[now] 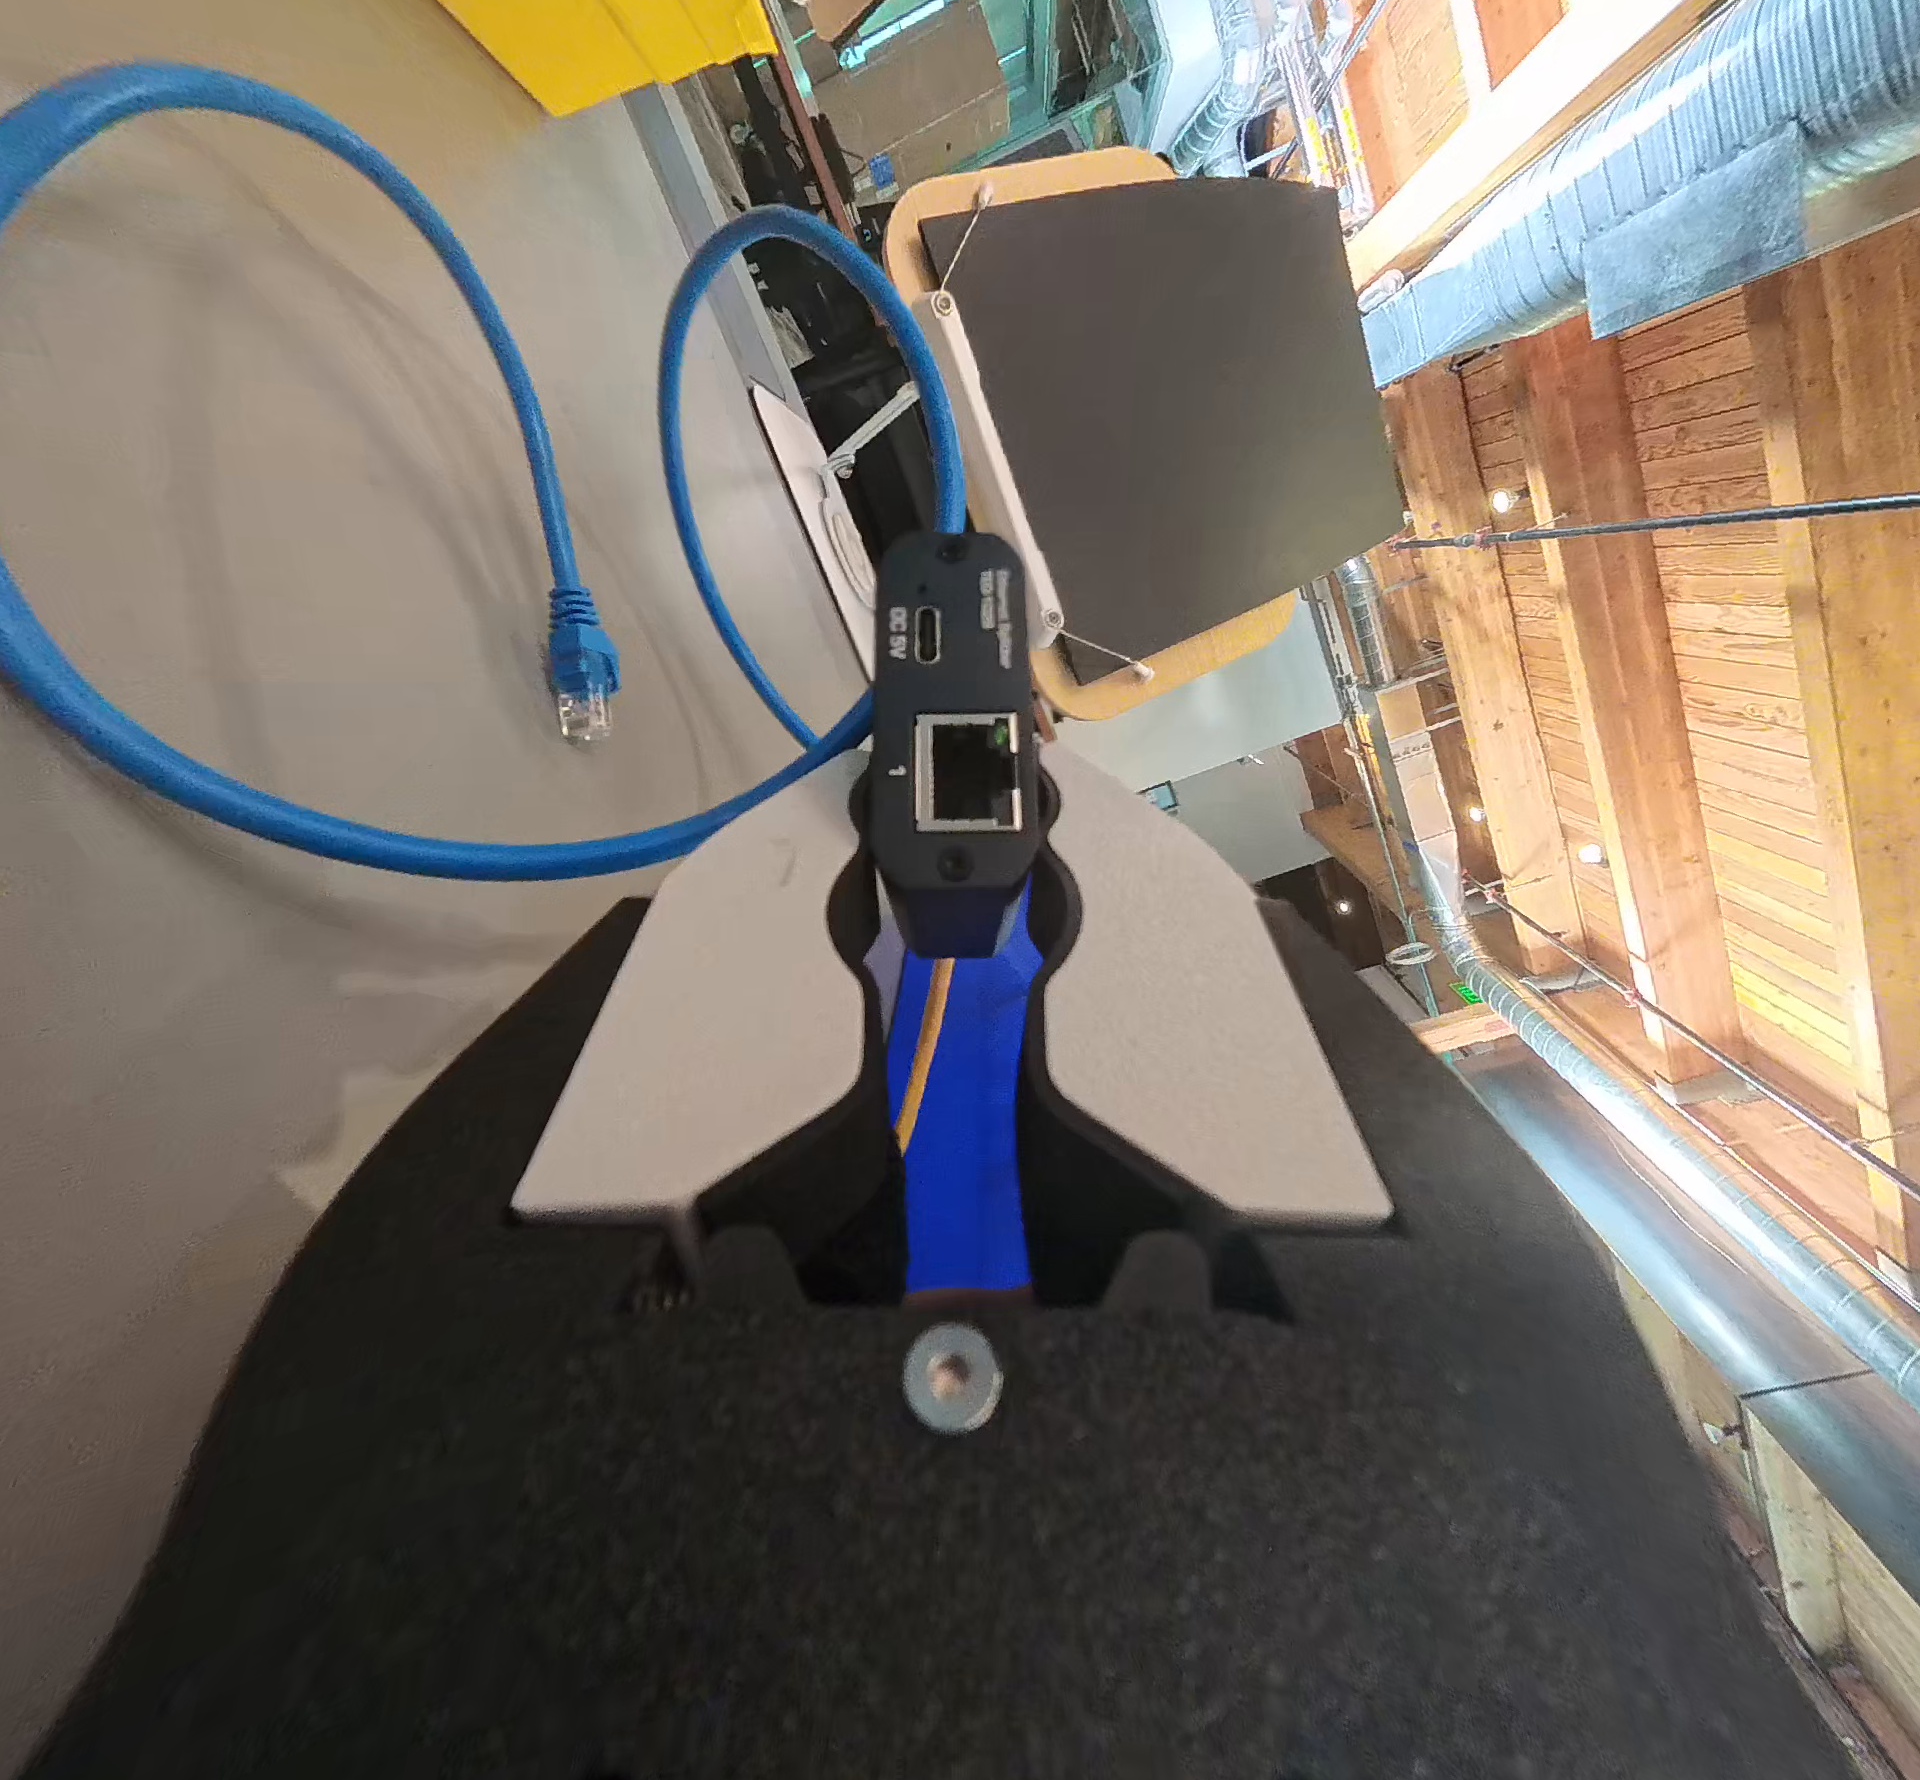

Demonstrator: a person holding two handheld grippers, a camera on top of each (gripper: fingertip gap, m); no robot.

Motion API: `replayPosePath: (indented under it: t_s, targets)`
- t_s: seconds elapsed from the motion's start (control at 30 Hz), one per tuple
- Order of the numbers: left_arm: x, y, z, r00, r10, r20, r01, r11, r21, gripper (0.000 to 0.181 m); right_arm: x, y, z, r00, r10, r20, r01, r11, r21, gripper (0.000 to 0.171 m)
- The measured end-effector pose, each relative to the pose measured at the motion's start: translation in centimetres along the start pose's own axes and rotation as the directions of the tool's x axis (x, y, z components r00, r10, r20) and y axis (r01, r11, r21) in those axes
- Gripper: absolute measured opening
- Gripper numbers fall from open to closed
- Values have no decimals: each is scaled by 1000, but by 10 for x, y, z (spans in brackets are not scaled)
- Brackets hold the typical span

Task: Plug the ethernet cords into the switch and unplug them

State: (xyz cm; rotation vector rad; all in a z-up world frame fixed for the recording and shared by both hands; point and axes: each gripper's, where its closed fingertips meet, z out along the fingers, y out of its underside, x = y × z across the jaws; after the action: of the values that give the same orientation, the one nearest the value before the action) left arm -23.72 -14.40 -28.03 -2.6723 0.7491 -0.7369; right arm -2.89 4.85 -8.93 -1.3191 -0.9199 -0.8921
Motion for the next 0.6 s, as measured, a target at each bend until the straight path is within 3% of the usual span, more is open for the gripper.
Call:
replayPosePath:
  t_s: [0.23,0.43,0.53,0.6]
  targets:
    - [-10,-25,10,983,-152,101,138,981,133,53,-9,7,4,999,14,45,-13,1000,-23,24]
    - [-21,-25,42,951,-140,275,145,989,4,48,-9,3,3,998,12,56,-11,1000,-22,24]
    - [-27,-26,55,941,-61,333,83,995,-50,37,-9,3,3,998,12,61,-11,1000,-24,24]
    - [-34,-24,60,917,33,397,9,994,-105,18,-8,3,2,998,13,63,-11,1000,-25,24]
